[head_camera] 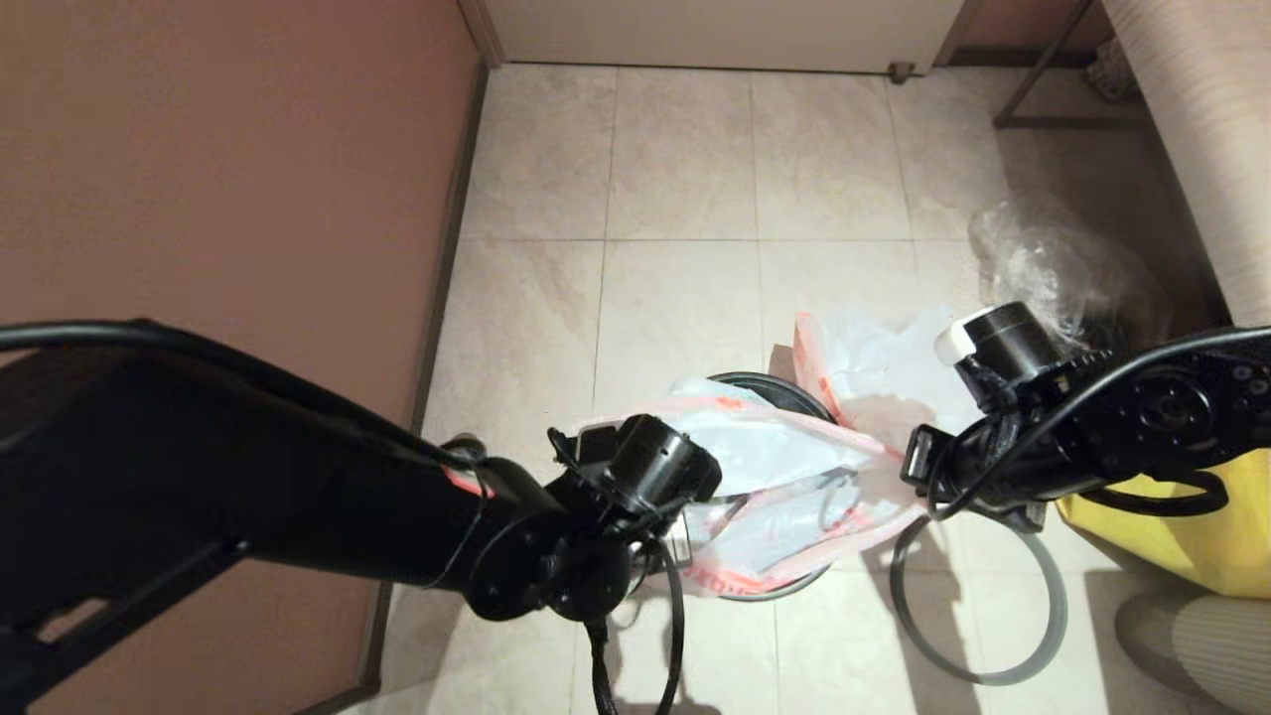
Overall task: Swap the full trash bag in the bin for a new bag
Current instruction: Put the new garbage bag on the trash can
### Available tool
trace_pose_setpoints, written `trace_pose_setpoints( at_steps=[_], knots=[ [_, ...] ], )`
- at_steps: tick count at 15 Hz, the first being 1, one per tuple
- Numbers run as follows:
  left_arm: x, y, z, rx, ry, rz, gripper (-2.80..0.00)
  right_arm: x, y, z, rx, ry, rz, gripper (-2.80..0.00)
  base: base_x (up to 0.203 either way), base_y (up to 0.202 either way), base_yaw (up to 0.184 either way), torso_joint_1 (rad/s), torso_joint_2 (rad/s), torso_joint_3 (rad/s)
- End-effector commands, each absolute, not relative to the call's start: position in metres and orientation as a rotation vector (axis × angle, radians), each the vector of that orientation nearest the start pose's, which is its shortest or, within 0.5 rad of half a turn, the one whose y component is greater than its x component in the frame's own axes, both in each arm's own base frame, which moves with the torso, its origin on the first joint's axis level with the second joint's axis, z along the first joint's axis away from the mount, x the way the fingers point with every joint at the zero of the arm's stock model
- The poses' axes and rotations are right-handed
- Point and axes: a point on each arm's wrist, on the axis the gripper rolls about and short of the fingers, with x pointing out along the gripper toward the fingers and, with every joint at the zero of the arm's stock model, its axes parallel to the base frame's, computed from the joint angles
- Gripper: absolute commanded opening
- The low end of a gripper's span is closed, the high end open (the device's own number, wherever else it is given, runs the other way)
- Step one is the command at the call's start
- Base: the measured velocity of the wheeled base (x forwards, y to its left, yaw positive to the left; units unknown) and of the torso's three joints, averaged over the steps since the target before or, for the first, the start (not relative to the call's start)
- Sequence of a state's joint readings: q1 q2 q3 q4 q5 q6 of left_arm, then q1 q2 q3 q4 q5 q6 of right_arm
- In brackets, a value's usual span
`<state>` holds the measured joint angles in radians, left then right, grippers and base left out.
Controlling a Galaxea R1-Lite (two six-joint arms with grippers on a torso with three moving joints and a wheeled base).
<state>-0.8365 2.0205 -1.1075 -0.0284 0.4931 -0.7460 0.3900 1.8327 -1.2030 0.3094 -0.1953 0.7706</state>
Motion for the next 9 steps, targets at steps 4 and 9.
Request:
trace_pose_setpoints(
  at_steps=[4,9],
  knots=[
    [0.241,-0.26,0.056,-0.089,0.865,-0.05,-2.8,0.303,0.131,0.125,0.378,1.03,-0.195,-2.8,0.0,0.0,0.0,0.0,0.0,0.0],
    [0.267,-0.253,0.023,-0.082,0.893,0.001,-2.8,0.321,0.144,0.085,0.326,1.097,-0.225,-2.8,0.0,0.0,0.0,0.0,0.0,0.0]
  ],
)
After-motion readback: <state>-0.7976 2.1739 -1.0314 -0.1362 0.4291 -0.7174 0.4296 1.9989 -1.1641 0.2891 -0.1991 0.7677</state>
